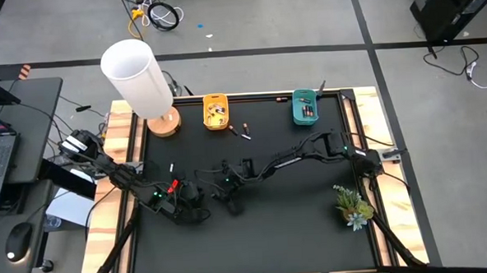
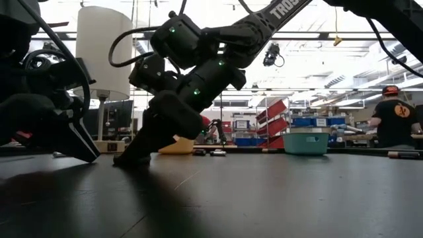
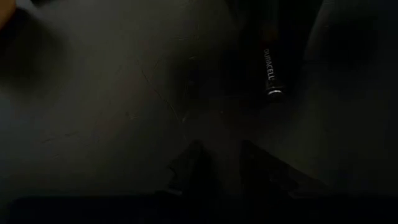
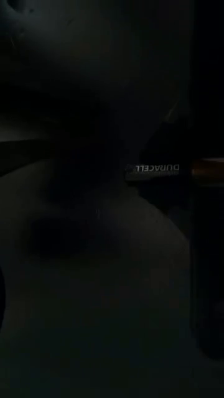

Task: Sort batteries
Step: Put the black battery into the blue bin

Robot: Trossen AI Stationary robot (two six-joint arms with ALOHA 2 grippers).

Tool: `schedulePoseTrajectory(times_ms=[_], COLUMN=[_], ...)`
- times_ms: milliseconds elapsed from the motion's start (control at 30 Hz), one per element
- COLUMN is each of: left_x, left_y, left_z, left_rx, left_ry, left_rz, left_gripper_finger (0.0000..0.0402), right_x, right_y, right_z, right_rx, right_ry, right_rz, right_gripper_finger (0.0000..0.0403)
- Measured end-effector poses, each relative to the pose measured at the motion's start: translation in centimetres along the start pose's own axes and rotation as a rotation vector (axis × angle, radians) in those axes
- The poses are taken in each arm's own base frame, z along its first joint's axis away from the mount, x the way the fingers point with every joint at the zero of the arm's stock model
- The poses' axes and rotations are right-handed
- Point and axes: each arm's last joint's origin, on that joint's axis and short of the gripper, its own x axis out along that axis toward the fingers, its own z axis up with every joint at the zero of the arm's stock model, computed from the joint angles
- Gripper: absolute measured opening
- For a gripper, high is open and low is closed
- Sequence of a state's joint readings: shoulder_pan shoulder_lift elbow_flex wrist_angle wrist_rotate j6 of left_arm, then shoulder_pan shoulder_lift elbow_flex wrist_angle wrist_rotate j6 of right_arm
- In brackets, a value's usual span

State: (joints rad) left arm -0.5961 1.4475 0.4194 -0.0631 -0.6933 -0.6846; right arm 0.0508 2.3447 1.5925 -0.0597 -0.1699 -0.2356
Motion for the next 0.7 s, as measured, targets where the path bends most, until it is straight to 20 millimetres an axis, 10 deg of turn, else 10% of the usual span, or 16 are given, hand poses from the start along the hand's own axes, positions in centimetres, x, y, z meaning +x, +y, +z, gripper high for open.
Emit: schedulePoseTrajectory(times_ms=[333, 700], left_x=[-0.1, -1.0], left_y=[0.0, -1.0], left_z=[0.1, 2.8], left_rx=[-0.043, 0.103], left_ry=[0.008, -0.013], left_rz=[0.007, 0.074], left_gripper_finger=[0.0114, 0.0149], right_x=[-1.0, -6.7], right_y=[0.5, -1.0], right_z=[0.7, 2.7], right_rx=[0.008, 0.030], right_ry=[0.022, 0.117], right_rz=[-0.047, -0.202], right_gripper_finger=[0.0047, 0.0047])
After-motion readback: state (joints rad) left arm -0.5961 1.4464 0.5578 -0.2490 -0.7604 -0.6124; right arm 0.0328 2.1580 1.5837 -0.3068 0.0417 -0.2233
